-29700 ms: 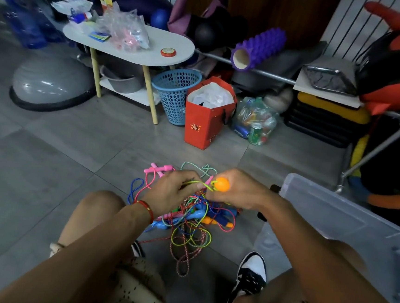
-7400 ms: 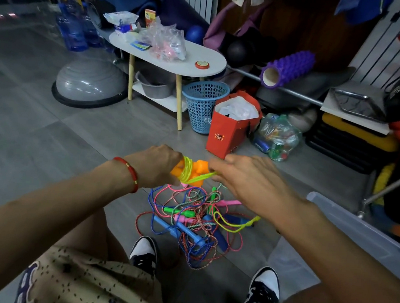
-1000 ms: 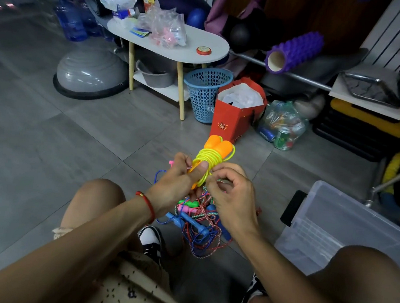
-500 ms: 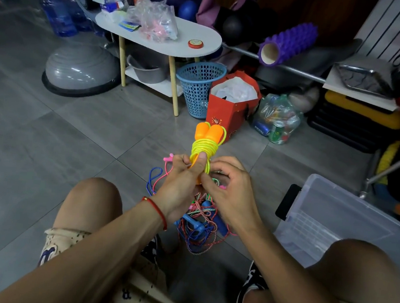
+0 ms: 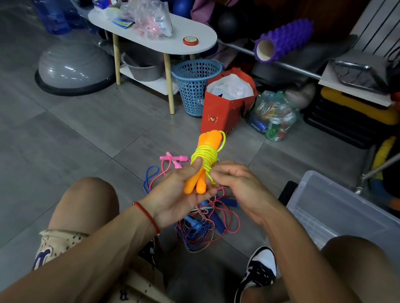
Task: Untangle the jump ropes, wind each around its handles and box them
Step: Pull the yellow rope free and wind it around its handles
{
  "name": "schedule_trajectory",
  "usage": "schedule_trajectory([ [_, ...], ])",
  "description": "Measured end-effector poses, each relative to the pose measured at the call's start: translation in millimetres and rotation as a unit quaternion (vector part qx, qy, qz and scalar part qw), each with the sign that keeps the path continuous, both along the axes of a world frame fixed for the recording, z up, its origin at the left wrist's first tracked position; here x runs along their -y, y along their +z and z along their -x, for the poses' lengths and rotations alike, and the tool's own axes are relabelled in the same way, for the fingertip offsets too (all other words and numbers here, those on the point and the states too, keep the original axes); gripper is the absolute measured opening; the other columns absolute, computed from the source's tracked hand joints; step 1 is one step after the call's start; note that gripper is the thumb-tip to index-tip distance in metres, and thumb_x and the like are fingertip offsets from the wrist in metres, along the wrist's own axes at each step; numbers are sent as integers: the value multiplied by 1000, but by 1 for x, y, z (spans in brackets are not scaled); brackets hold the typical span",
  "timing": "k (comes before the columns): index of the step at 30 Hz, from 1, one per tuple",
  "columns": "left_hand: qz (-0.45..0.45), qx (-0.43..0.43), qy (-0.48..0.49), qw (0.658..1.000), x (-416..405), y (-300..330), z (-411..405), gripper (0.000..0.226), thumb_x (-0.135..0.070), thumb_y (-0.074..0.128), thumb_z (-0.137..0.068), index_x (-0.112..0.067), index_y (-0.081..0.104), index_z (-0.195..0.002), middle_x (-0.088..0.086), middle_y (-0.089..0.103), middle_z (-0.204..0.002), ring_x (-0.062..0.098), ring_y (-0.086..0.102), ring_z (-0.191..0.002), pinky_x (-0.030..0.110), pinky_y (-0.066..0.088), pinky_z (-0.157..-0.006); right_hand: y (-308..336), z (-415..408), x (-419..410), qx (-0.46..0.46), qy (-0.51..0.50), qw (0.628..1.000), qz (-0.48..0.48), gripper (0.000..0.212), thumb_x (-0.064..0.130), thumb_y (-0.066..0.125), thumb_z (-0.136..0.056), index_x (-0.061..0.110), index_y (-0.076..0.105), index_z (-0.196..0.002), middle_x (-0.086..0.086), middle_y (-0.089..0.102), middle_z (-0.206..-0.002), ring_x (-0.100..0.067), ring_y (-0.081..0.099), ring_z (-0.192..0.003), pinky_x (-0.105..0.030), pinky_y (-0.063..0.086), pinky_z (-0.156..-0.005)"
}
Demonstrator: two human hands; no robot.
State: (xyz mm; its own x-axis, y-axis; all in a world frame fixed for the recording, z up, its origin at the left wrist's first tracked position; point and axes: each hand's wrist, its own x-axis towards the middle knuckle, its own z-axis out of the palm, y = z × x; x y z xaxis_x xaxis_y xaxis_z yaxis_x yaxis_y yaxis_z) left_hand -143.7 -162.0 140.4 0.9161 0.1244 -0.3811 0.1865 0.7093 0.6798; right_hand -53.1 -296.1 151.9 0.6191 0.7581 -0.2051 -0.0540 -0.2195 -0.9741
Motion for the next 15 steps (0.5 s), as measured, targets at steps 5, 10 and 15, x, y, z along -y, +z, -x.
schedule_trajectory([
  [5, -35, 6, 50, 998, 9, 1, -4, 34, -30, 58, -95, -1, 61, -113, 12, 69, -91, 18, 67, -81, 33, 59, -81, -2, 2, -5, 174, -15, 982, 65, 23, 36, 62, -84, 17, 69, -74, 5, 54, -101, -10, 58, -97, -34, 47, -89],
  [10, -20, -2, 131, 991, 18, 3, -12, 31, -29, 54, -101, 0, 62, -107, 18, 67, -94, 27, 66, -84, 36, 61, -74, -17, 20, -12, 406, -140, 903, 23, 11, 27, 68, -83, 17, 68, -88, 4, 61, -93, -13, 62, -79, -37, 53, -72],
  [15, -10, -23, 180, 983, 28, 7, -15, 29, -29, 56, -100, -1, 63, -99, 13, 67, -82, 20, 66, -72, 33, 59, -69, -20, 25, -16, 516, -228, 826, 9, 11, 15, 68, -84, 11, 68, -93, -3, 63, -93, -22, 62, -82, -40, 53, -69],
])
